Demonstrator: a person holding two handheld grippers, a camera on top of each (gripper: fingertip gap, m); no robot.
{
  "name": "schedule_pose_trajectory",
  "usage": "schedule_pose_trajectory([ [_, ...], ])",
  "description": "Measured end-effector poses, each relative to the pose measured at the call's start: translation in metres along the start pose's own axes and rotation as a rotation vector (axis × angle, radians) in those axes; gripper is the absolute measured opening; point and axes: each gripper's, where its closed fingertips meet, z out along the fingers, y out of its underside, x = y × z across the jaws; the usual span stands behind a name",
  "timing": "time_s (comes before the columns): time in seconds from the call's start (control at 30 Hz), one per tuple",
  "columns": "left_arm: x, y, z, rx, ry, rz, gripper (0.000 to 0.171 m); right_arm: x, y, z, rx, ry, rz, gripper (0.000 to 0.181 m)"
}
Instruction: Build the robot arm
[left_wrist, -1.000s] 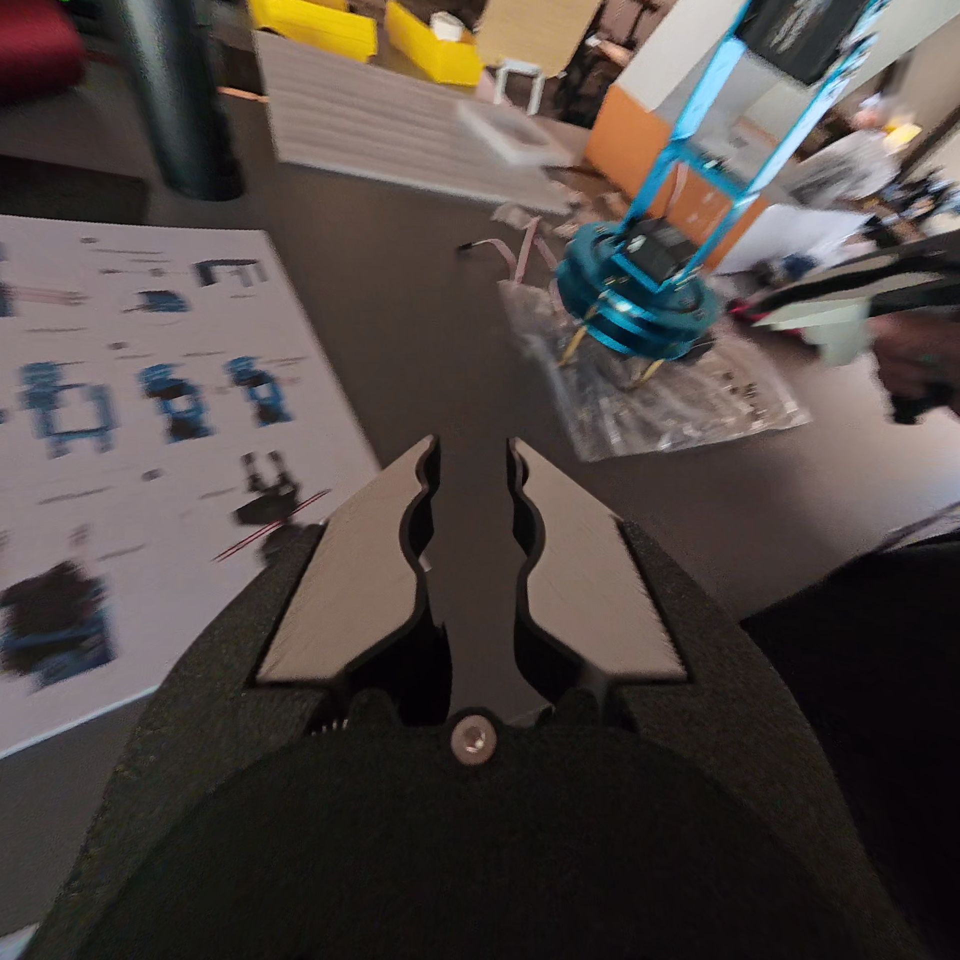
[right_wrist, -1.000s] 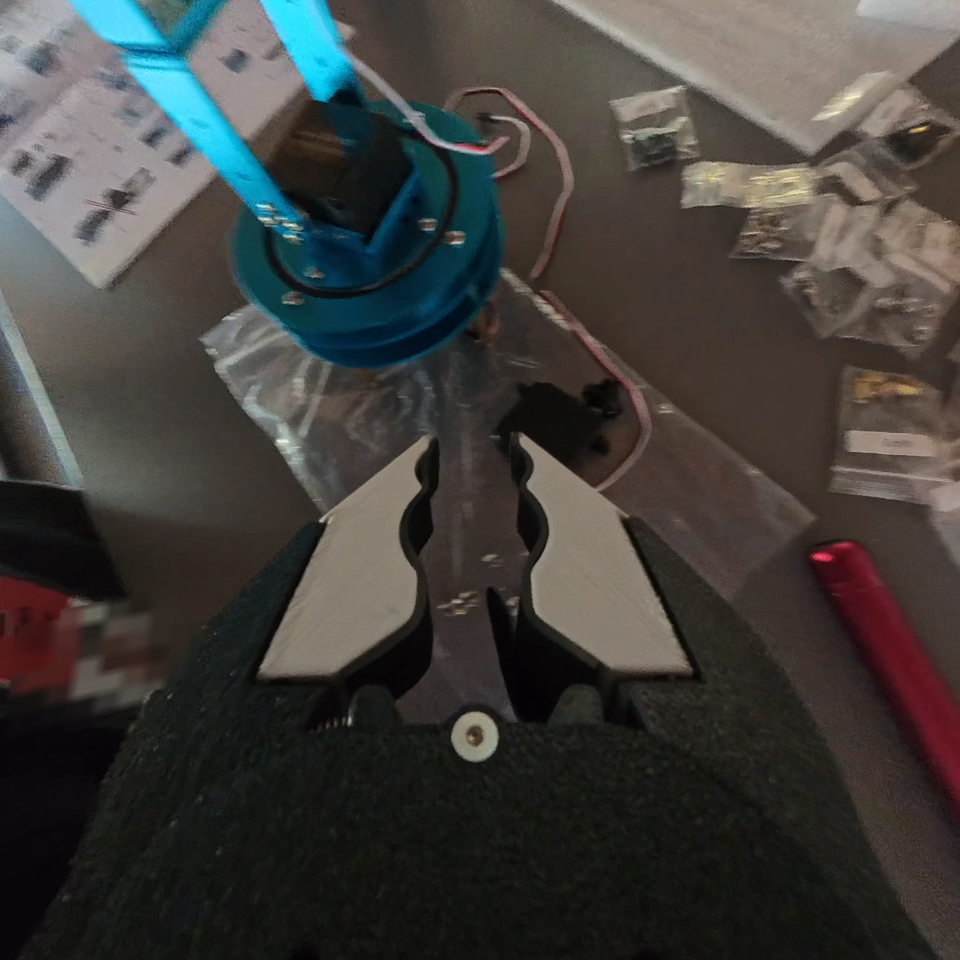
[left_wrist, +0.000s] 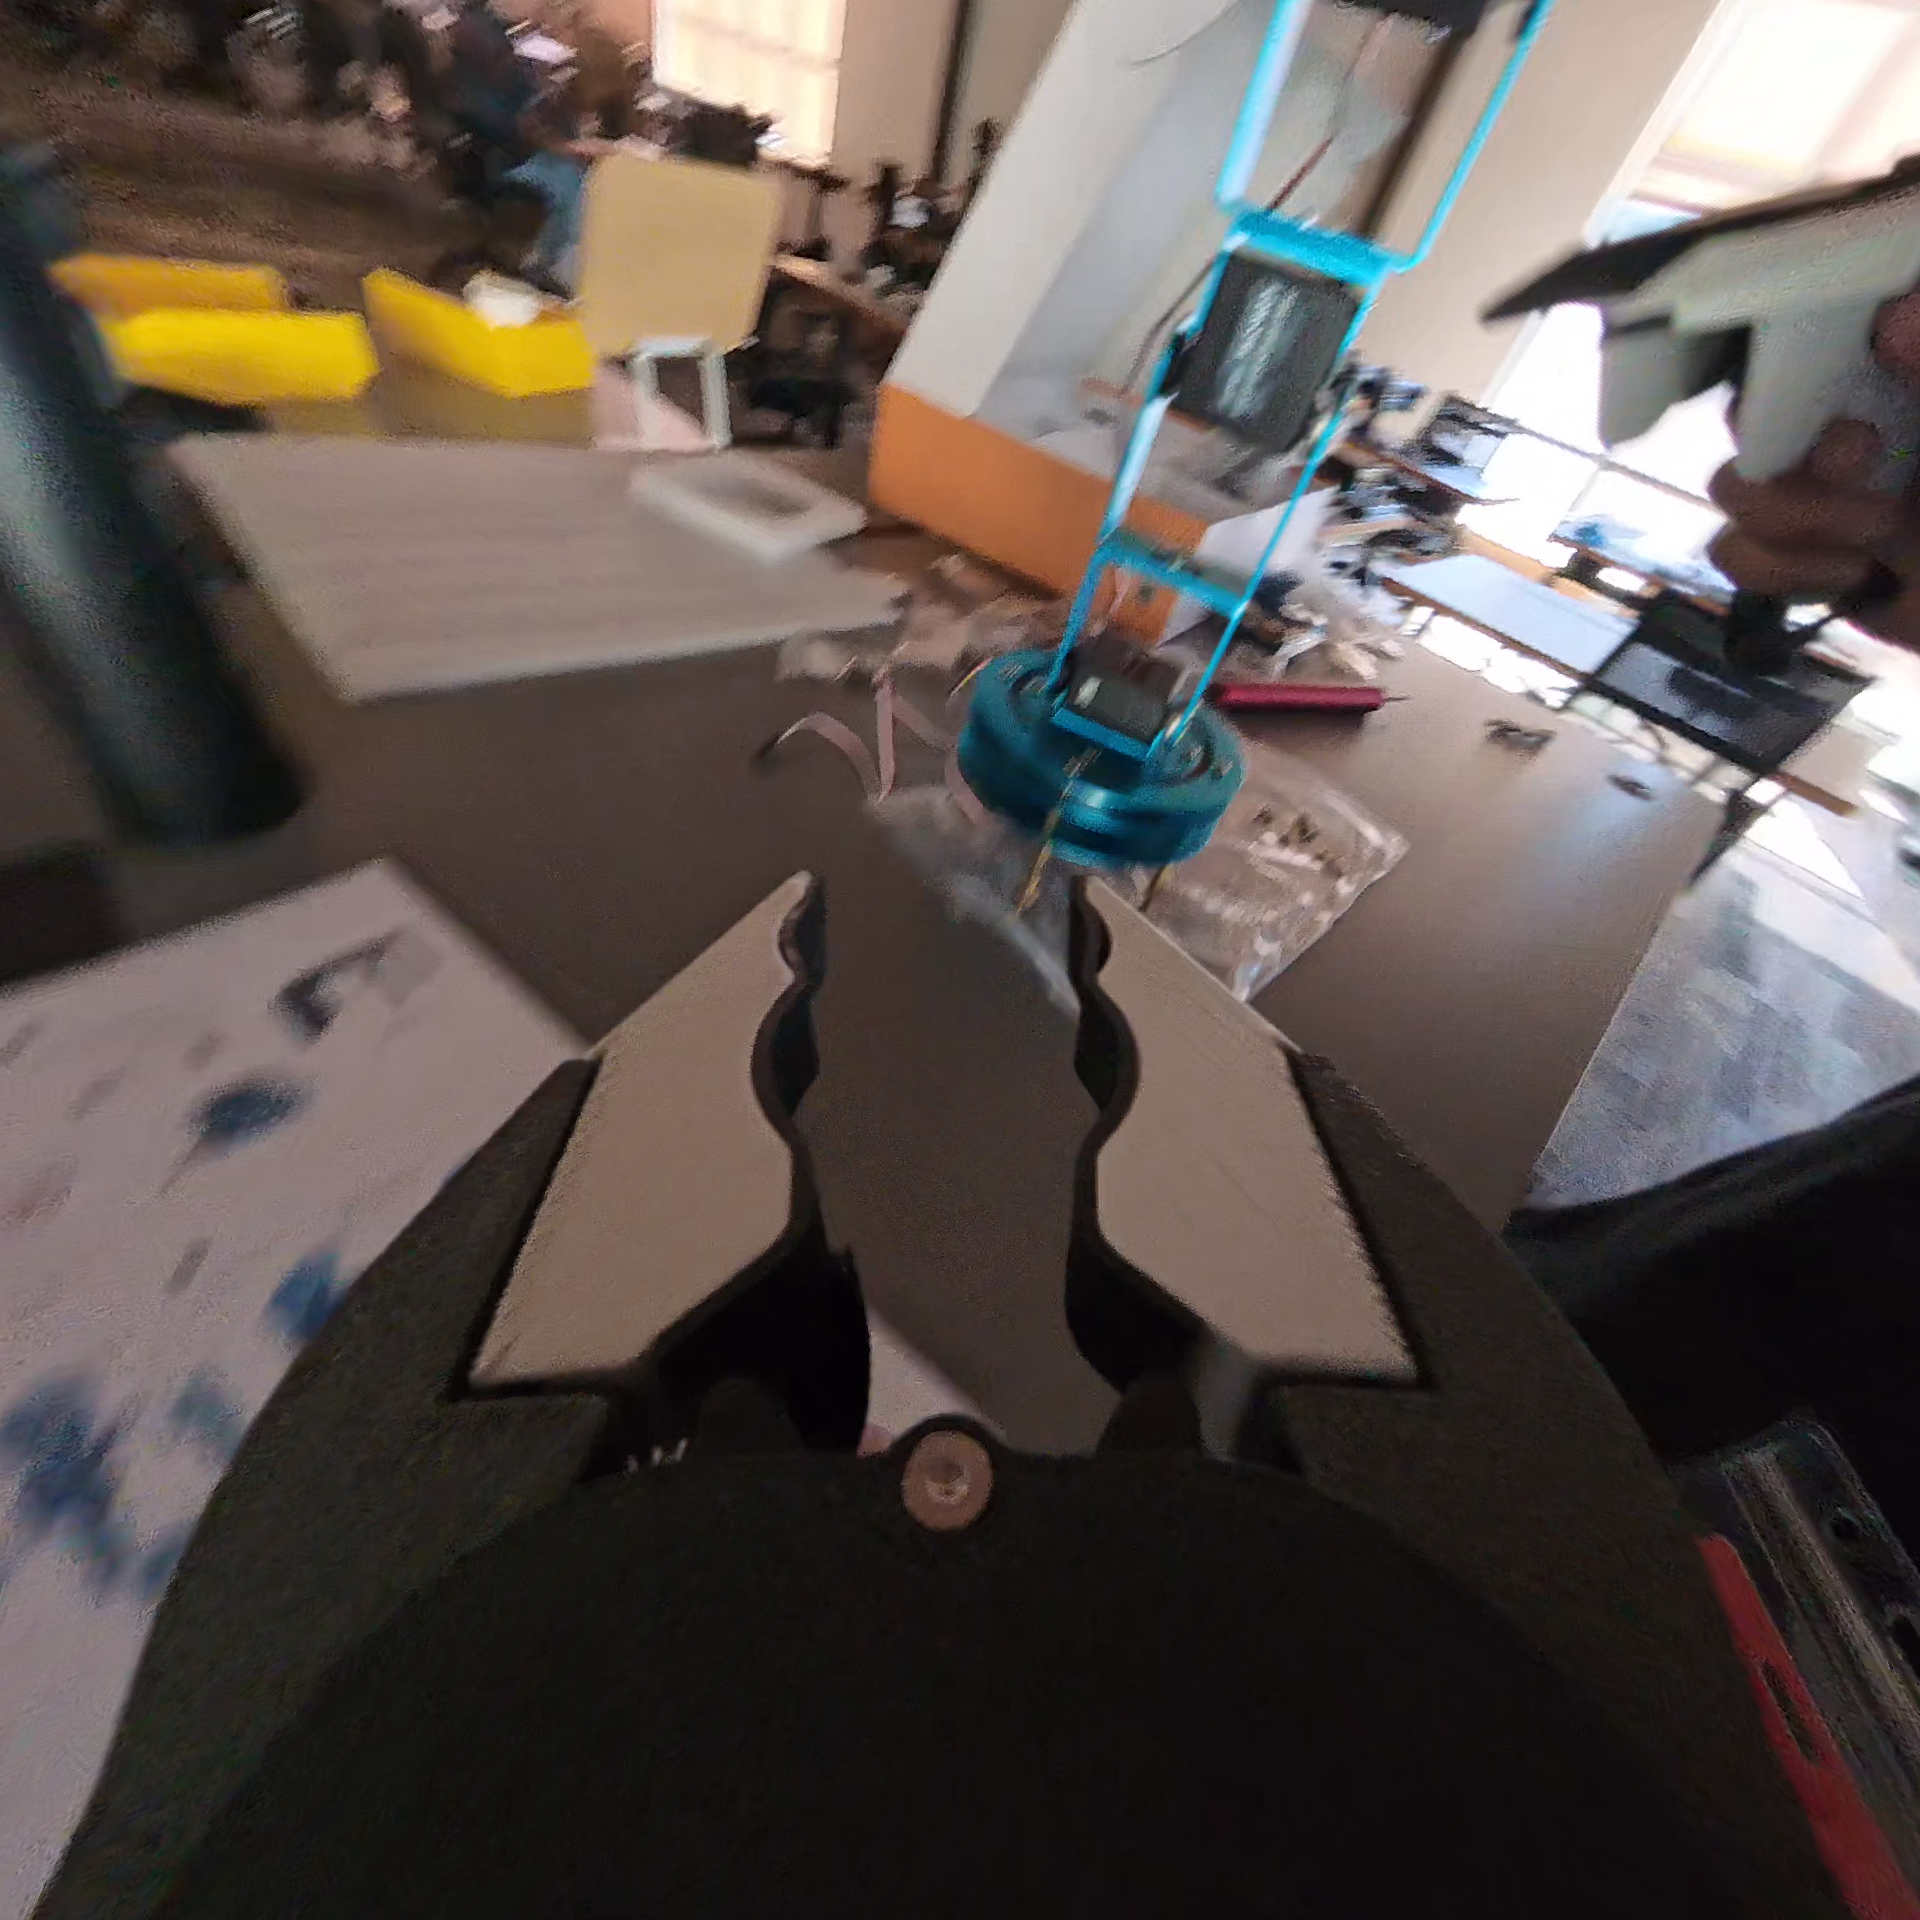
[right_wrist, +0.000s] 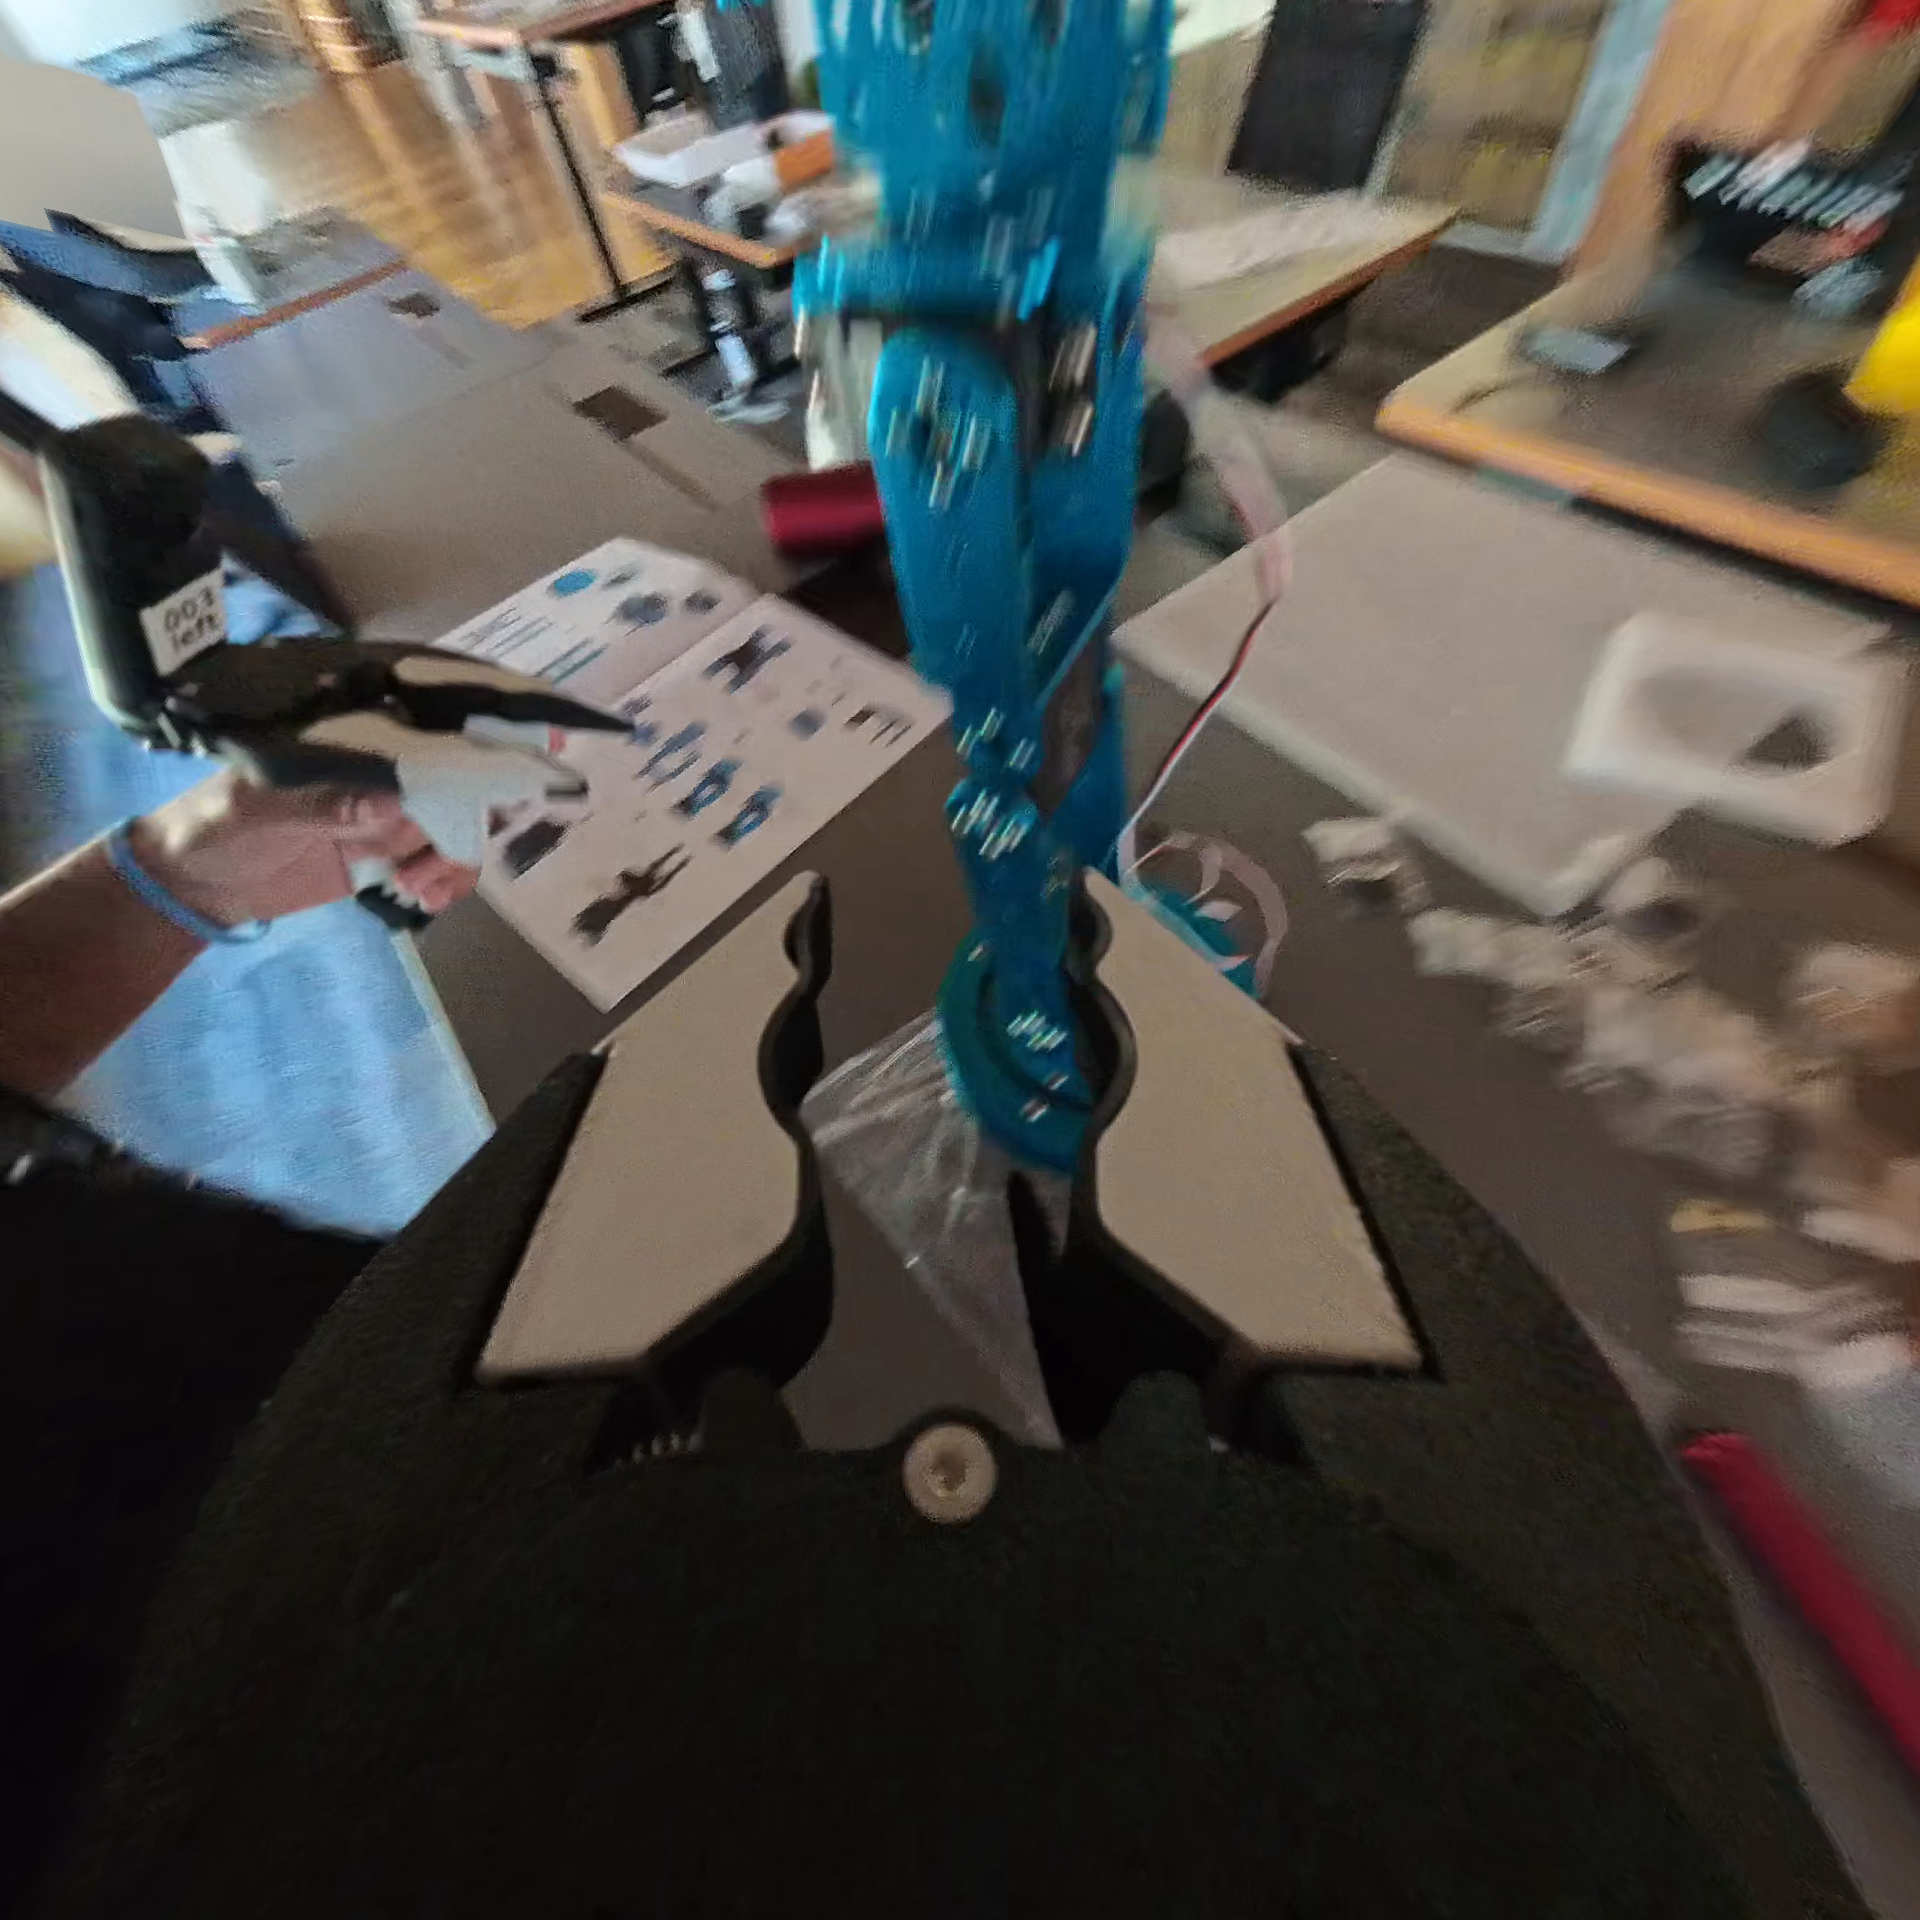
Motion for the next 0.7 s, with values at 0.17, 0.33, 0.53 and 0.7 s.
schedule_pose_trajectory([
  [0.17, 0.047, -0.045, 0.104, 0.060, 0.219, 0.137, 0.077, 0.009, -0.060, 0.012, 0.036, 0.072, -0.023, 0.068],
  [0.33, 0.081, -0.066, 0.163, 0.120, 0.308, 0.137, 0.098, 0.011, -0.041, 0.043, -0.046, 0.163, 0.010, 0.079],
  [0.53, 0.096, -0.077, 0.187, 0.206, 0.267, 0.184, 0.092, 0.016, -0.046, 0.059, 0.051, 0.291, 0.012, 0.045],
  [0.7, 0.099, -0.092, 0.186, 0.255, 0.276, 0.254, 0.066, 0.022, -0.054, 0.066, 0.043, 0.333, -0.009, 0.036],
])
